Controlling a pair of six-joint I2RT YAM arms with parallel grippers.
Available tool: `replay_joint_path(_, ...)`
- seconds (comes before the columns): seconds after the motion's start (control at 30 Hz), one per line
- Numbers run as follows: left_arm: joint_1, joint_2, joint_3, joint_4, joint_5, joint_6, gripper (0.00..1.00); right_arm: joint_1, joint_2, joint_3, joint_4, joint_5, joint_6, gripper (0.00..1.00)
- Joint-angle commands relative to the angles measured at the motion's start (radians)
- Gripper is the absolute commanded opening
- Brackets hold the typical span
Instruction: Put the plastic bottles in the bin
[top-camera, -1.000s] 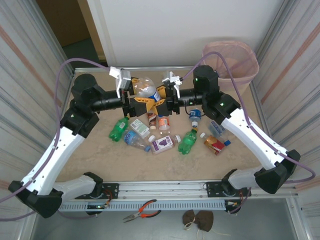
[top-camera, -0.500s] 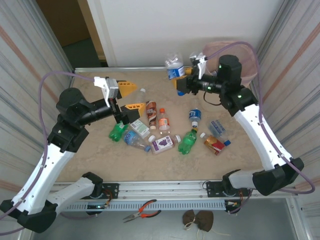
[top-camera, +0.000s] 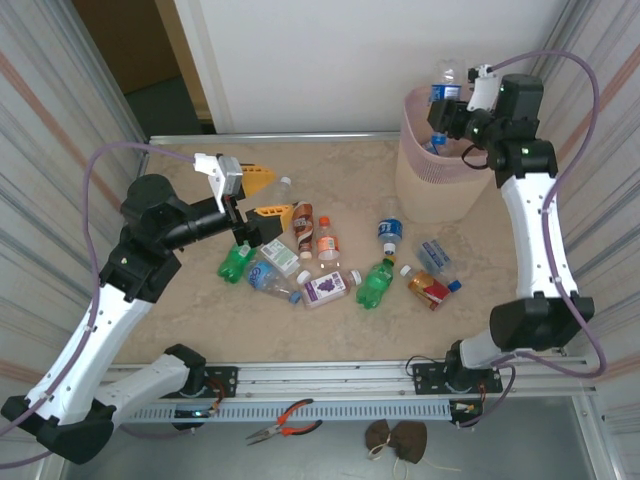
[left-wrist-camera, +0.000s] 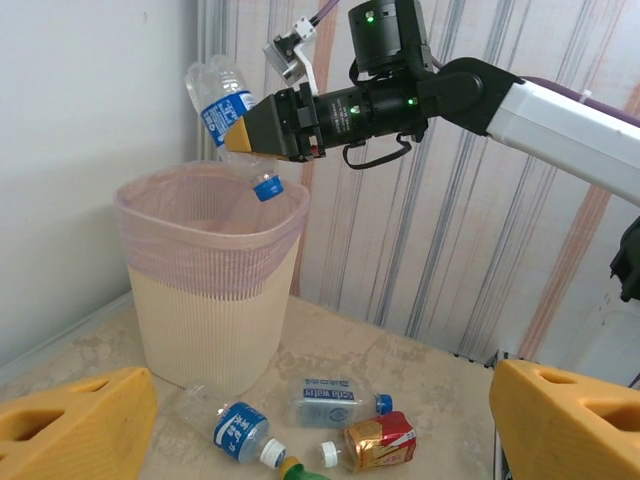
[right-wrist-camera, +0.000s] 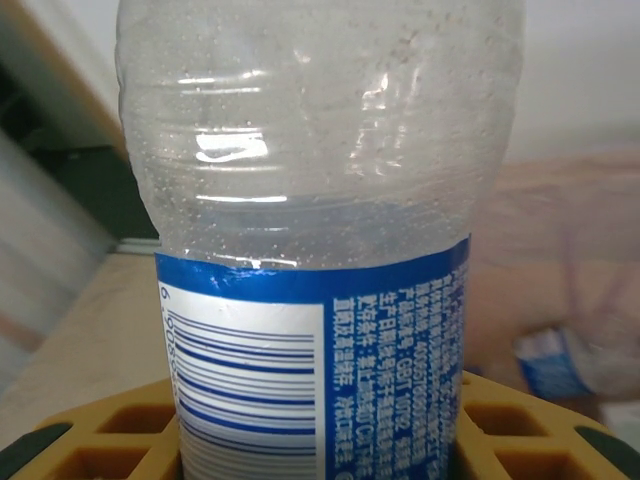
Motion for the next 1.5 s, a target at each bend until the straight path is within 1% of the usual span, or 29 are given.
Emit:
replay_joint_path(0.0,-0.006,-0.016,-0.017,-0.008,-0.026,0.015,0.86,-0.028,0.073,0.083,-0.124,0.128,-0.080,0.48)
replay_joint_path(0.13,-0.006,-0.013,-0.024,-0.009,-0.027,0.014,0.86,-0.055,0.184,0.212,-0.219,0.226,-0.151,0.48)
replay_joint_path(0.27,-0.006,-0.007,-0.023,-0.014,-0.028,0.014,0.86,-0.064,0.281,0.295,-0.282,0.321,-0.220,0.48)
replay_joint_path(0.43,-0.006,-0.006,-0.032,-0.005,-0.033,0.014,0.86,-0.062,0.359,0.324,-0.285,0.426,-0.324,0.47)
replay_joint_path(0.6,-0.006,-0.008,-0.042,-0.004,-0.039,0.011,0.86,-0.065,0.424,0.334,-0.293,0.497,-0.394,0.48)
replay_joint_path(0.83,-0.005,-0.008,-0.059,-0.027,-0.065,0.007,0.86,-0.068,0.507,0.322,-0.298,0.535,-0.413,0.50)
replay_joint_path(0.9,-0.005,-0.006,-0.061,-0.037,-0.072,0.008,0.86,-0.068,0.522,0.323,-0.297,0.540,-0.411,0.52)
replay_joint_path(1.0,-0.006,-0.006,-0.064,-0.057,-0.088,0.013,0.86,-0.069,0.533,0.324,-0.296,0.548,-0.404,0.59)
replay_joint_path(1.1,-0.006,-0.004,-0.069,-0.074,-0.116,0.018,0.86,-0.067,0.522,0.324,-0.293,0.554,-0.397,0.67)
replay_joint_path(1.2,-0.006,0.006,-0.065,-0.102,-0.146,0.027,0.86,-0.067,0.497,0.326,-0.290,0.553,-0.393,0.71)
replay_joint_path(1.37,-0.006,0.035,-0.051,-0.164,-0.196,0.047,0.86,-0.063,0.437,0.330,-0.293,0.539,-0.385,0.74)
replay_joint_path(1.47,-0.006,0.059,-0.036,-0.220,-0.251,0.057,0.86,-0.060,0.393,0.331,-0.298,0.523,-0.374,0.75)
